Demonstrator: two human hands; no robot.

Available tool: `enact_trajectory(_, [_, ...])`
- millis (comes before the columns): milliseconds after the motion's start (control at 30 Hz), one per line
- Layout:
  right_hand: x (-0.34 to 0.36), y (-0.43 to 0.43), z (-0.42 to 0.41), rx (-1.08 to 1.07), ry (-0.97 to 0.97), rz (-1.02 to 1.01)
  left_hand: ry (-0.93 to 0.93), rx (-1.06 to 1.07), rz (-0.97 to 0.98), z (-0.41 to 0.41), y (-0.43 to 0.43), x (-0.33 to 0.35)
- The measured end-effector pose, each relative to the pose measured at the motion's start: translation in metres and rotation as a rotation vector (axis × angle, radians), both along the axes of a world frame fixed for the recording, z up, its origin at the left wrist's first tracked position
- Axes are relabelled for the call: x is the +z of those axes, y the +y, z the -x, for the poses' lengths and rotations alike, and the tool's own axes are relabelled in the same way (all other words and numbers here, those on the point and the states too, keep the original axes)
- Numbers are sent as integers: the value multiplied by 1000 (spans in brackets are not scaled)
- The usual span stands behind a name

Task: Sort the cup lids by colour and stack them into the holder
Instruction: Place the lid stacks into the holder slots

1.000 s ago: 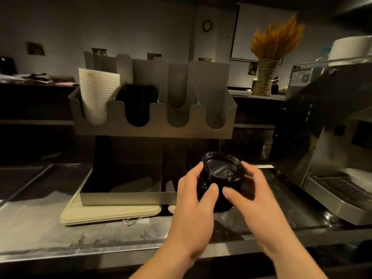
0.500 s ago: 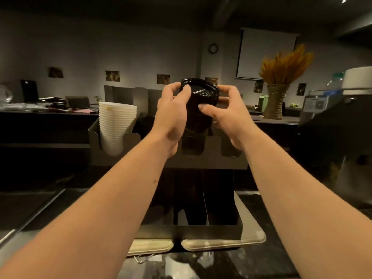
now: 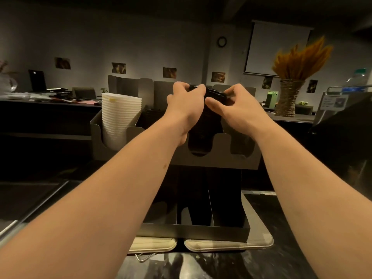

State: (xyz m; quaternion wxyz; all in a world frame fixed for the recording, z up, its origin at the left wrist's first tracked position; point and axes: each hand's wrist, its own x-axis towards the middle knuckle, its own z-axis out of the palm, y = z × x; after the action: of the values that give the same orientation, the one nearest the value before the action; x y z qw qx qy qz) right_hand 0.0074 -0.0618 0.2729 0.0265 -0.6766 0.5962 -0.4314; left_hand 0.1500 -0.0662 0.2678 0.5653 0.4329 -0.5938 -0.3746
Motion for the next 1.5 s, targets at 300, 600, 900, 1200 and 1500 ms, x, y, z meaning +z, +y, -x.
enact_trajectory(300, [-6,-3,-3,-118,91,44,-462,165,64,8,4,11])
enact_trajectory(600, [-14,-3,-7,-273,460,-138,-995,302,112,8,7,5])
enact_trajectory(900, [-8,-2,-8,-179,572,-148,-1146,299,256,1,12,-2])
enact_trajectory(1200, [-28,-4,-11,-112,666,-183,-749,353,529,-20,28,-29])
enact_trajectory(1500, [-39,17,-9,0,361,141,-618,339,627,-56,23,-57])
